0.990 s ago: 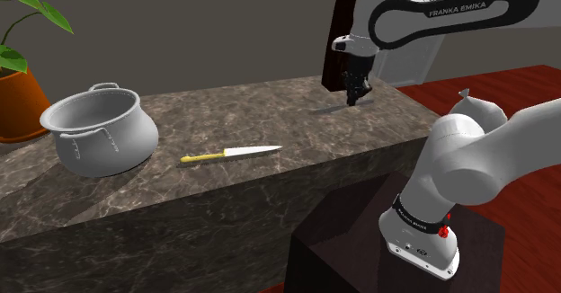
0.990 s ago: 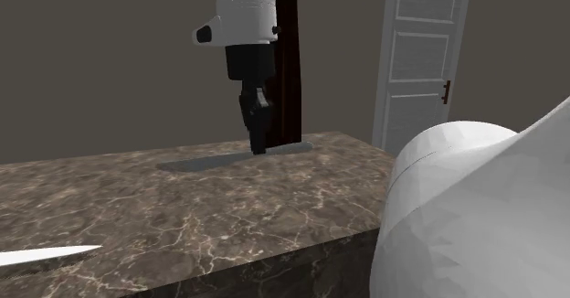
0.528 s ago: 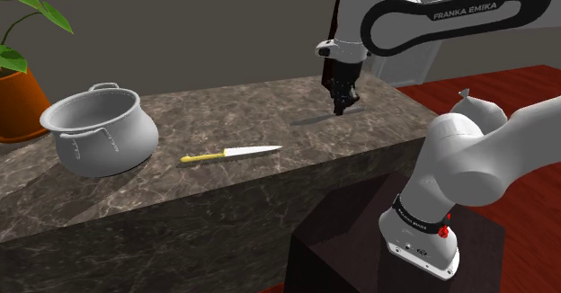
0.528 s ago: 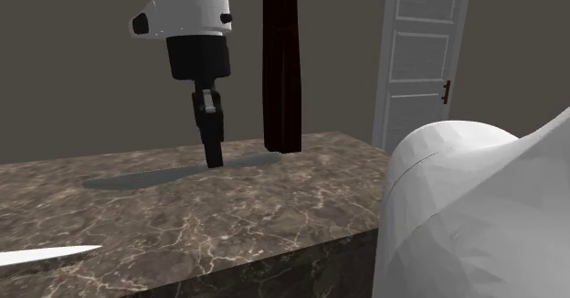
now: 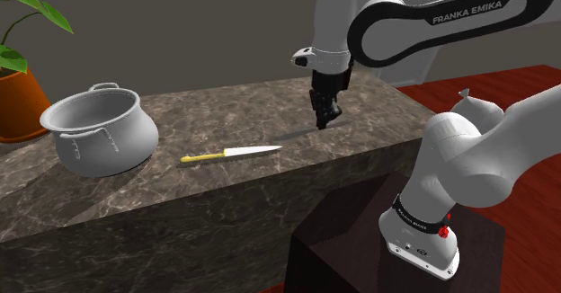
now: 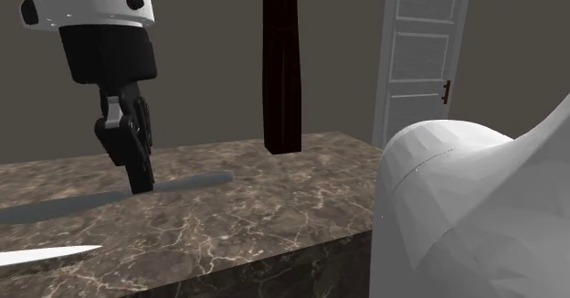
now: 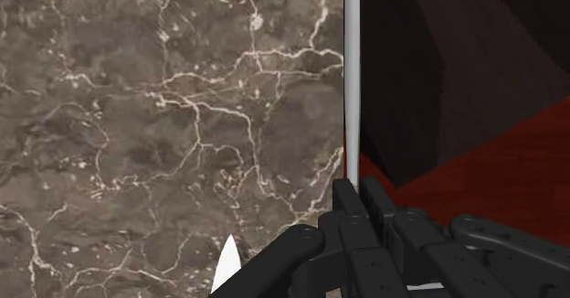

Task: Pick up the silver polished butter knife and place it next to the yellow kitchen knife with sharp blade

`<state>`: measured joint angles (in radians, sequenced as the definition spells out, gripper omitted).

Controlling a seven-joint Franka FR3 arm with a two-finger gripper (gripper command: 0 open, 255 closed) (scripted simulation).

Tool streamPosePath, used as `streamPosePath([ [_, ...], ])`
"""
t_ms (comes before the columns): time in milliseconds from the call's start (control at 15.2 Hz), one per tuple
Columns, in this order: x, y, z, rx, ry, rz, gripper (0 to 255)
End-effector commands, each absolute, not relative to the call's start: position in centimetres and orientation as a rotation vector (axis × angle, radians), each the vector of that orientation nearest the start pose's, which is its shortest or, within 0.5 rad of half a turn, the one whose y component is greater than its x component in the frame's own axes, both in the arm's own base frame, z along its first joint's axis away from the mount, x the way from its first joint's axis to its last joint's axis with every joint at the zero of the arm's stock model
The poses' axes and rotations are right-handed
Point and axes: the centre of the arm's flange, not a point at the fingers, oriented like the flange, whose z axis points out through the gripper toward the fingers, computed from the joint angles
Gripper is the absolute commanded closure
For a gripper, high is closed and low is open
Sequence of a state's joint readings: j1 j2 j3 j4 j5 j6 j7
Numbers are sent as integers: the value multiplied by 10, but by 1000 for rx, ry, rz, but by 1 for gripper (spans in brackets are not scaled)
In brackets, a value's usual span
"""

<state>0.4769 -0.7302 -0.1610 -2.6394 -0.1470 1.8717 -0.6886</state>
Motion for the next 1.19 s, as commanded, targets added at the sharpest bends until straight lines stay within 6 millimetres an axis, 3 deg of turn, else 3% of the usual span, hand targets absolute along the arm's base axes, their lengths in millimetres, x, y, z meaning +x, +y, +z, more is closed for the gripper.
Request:
streamPosePath([
  [0,313,98,454,-2704,-1645,73,255],
  [1122,313,98,369,-2704,-1645,73,255],
])
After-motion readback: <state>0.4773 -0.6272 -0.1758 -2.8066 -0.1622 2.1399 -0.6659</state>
